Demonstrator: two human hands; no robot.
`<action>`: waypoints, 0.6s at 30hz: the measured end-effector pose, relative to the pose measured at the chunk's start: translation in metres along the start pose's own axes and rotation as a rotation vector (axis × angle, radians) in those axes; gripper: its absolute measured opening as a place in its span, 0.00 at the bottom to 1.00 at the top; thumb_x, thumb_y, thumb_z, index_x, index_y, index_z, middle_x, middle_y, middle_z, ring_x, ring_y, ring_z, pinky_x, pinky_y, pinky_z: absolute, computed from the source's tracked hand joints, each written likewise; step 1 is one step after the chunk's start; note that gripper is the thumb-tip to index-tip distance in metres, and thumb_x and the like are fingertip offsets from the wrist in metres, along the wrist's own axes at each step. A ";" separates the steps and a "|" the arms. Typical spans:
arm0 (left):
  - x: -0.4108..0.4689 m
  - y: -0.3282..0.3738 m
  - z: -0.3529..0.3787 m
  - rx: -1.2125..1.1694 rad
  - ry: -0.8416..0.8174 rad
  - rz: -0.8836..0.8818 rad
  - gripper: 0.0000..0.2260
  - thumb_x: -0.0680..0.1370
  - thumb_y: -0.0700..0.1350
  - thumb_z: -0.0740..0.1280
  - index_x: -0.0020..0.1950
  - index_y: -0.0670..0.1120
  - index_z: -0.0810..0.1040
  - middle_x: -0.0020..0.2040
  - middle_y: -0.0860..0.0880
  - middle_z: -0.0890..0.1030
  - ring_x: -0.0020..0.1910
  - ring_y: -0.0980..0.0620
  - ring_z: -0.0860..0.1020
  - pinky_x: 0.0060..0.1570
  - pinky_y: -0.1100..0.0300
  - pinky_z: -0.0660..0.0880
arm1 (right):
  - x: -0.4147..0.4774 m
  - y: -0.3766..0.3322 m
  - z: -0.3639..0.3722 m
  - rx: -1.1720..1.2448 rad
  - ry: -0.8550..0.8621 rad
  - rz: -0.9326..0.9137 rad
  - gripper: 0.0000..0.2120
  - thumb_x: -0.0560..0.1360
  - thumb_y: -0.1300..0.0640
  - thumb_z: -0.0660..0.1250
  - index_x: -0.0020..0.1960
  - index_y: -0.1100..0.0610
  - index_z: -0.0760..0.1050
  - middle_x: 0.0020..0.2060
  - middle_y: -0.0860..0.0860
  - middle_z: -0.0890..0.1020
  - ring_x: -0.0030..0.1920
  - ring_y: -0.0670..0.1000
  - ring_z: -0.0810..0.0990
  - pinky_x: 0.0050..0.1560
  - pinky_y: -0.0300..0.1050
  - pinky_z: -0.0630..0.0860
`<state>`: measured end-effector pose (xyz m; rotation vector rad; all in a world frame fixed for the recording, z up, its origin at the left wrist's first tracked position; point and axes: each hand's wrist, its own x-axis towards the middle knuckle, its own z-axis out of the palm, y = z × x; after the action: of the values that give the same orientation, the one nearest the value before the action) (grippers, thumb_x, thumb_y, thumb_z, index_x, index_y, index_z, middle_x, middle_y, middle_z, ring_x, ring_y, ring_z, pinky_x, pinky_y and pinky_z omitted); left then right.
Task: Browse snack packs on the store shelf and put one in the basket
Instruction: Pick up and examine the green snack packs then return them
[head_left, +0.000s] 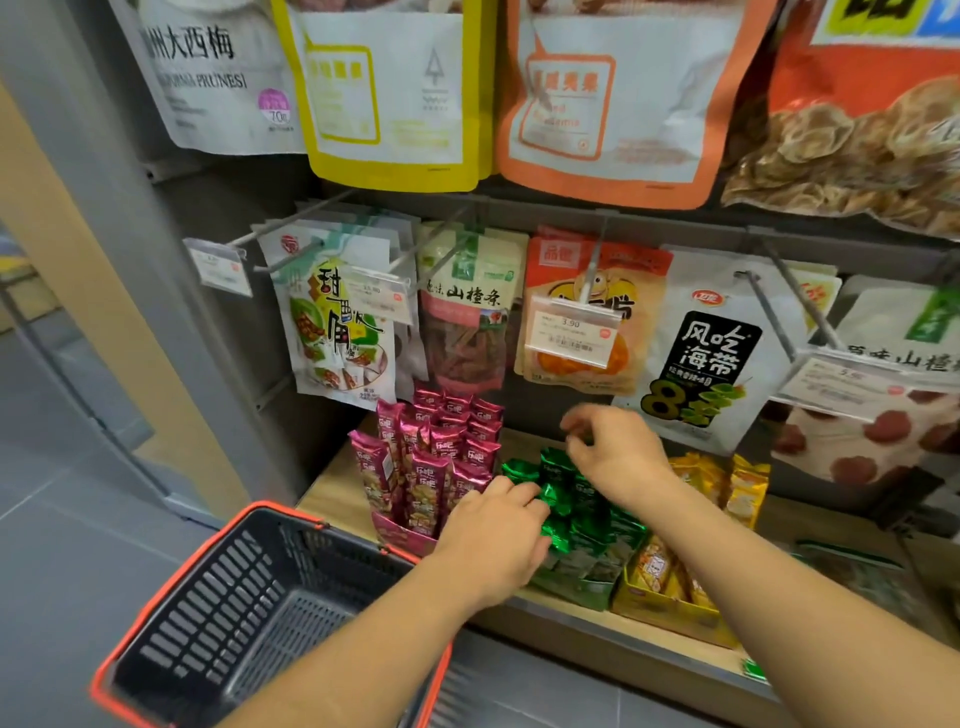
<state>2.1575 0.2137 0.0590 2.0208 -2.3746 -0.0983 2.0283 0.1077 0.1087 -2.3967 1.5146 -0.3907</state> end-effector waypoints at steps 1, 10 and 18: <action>0.000 0.000 0.000 -0.021 0.007 -0.005 0.20 0.81 0.53 0.58 0.71 0.48 0.66 0.73 0.49 0.67 0.68 0.46 0.64 0.63 0.46 0.68 | 0.004 -0.002 0.003 -0.093 0.008 0.005 0.14 0.77 0.50 0.65 0.62 0.47 0.77 0.57 0.50 0.81 0.61 0.54 0.75 0.59 0.50 0.75; -0.002 0.001 -0.002 0.007 -0.039 0.027 0.24 0.81 0.53 0.58 0.75 0.46 0.62 0.73 0.46 0.64 0.69 0.44 0.61 0.64 0.45 0.68 | 0.005 -0.012 0.036 -0.384 -0.054 0.029 0.10 0.78 0.53 0.64 0.56 0.47 0.81 0.52 0.47 0.81 0.63 0.53 0.68 0.60 0.50 0.69; -0.005 -0.003 -0.004 -0.061 -0.085 0.015 0.25 0.81 0.53 0.58 0.77 0.47 0.60 0.75 0.47 0.61 0.71 0.44 0.59 0.66 0.45 0.67 | -0.032 -0.012 -0.042 0.129 0.544 -0.210 0.09 0.79 0.61 0.63 0.55 0.60 0.80 0.51 0.55 0.82 0.50 0.57 0.79 0.50 0.48 0.75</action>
<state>2.1610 0.2180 0.0630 2.0110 -2.4033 -0.2591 2.0098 0.1377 0.1496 -2.4694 1.3676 -1.2291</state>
